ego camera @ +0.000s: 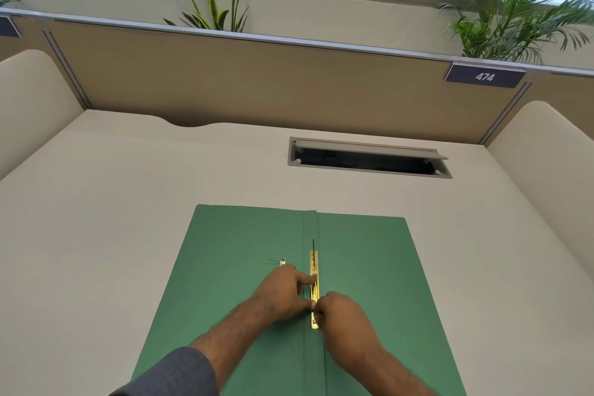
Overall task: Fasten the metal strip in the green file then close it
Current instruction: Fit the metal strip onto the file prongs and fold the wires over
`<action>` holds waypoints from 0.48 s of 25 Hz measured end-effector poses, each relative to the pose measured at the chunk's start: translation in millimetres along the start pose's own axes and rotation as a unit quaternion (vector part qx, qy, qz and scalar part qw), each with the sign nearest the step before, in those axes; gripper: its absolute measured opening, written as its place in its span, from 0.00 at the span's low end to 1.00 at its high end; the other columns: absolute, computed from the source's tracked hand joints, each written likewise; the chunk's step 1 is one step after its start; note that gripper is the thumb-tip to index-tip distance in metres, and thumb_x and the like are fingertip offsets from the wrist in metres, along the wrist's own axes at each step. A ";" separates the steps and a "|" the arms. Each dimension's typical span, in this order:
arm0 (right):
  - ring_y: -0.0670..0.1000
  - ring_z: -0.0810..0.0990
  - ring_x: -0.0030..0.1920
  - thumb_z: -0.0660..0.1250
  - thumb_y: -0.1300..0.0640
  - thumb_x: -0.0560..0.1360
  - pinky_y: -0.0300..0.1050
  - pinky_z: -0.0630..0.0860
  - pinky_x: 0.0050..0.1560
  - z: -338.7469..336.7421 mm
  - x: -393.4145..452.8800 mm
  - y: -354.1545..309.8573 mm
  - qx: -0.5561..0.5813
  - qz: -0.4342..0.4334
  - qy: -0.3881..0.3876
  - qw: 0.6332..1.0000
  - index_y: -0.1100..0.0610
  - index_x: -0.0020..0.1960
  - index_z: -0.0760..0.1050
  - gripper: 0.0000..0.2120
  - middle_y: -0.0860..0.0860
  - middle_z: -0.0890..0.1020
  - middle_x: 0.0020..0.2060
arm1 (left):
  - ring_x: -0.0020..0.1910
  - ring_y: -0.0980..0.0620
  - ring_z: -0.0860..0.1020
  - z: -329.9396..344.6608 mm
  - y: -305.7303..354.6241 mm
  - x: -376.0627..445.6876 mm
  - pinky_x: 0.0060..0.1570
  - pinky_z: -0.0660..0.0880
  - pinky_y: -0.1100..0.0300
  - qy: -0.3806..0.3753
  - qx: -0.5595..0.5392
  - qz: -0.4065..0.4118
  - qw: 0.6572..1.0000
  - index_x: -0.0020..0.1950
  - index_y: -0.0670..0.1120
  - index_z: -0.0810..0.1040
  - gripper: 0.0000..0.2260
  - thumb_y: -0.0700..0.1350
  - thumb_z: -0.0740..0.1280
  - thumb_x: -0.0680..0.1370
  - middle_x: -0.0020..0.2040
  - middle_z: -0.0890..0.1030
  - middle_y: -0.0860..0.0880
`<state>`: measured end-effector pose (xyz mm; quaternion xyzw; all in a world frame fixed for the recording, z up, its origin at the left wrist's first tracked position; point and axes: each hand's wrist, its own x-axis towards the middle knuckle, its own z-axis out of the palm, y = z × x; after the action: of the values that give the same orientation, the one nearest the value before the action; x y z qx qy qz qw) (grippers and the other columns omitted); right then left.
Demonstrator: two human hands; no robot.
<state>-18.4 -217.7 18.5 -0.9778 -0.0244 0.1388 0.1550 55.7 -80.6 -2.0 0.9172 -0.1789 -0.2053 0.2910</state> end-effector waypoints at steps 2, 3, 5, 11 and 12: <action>0.52 0.71 0.39 0.60 0.65 0.75 0.39 0.62 0.30 -0.6 0.2 -0.1 -0.001 -0.013 -0.002 1.000 0.58 0.46 0.78 0.08 0.51 0.72 0.39 | 0.43 0.55 0.72 1.0 0.4 -0.8 0.45 0.69 0.62 0.003 0.005 0.002 1.000 0.68 0.55 0.76 0.27 0.56 0.75 0.70 0.45 0.71 0.53; 0.52 0.70 0.39 0.60 0.64 0.75 0.42 0.62 0.32 -0.5 0.1 0.2 -0.003 -0.026 -0.008 1.000 0.58 0.46 0.78 0.08 0.51 0.73 0.40 | 0.43 0.55 0.72 1.8 0.5 -1.2 0.46 0.70 0.61 0.002 0.011 0.003 1.000 0.69 0.56 0.76 0.27 0.56 0.74 0.70 0.45 0.71 0.53; 0.51 0.69 0.39 0.60 0.63 0.75 0.42 0.61 0.32 -1.7 -1.2 1.0 -0.006 -0.057 -0.014 0.998 0.58 0.46 0.78 0.08 0.54 0.77 0.42 | 0.44 0.54 0.72 2.2 1.4 -1.5 0.48 0.72 0.61 0.001 0.020 0.002 1.000 0.69 0.56 0.75 0.28 0.56 0.74 0.70 0.46 0.71 0.52; 0.49 0.76 0.37 0.68 0.58 0.72 0.44 0.71 0.37 -7.8 -2.9 14.6 0.098 0.018 -0.026 0.995 0.55 0.39 0.78 0.03 0.48 0.78 0.35 | 0.55 0.50 0.77 4.6 4.6 -5.1 0.55 0.75 0.56 -0.001 0.029 -0.018 0.999 0.71 0.56 0.72 0.32 0.56 0.76 0.68 0.53 0.74 0.50; 0.47 0.76 0.35 0.70 0.58 0.70 0.44 0.73 0.38 -9.5 -2.0 17.7 0.126 0.044 -0.027 0.991 0.53 0.36 0.77 0.05 0.46 0.78 0.33 | 0.55 0.50 0.77 5.1 5.7 -5.8 0.56 0.75 0.55 0.002 0.024 -0.022 0.999 0.71 0.56 0.72 0.32 0.56 0.76 0.68 0.54 0.74 0.50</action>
<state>-17.7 -237.5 22.3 -0.9464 0.0320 0.1734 0.2705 47.1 -84.7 -0.8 0.9281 -0.1631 -0.2054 0.2644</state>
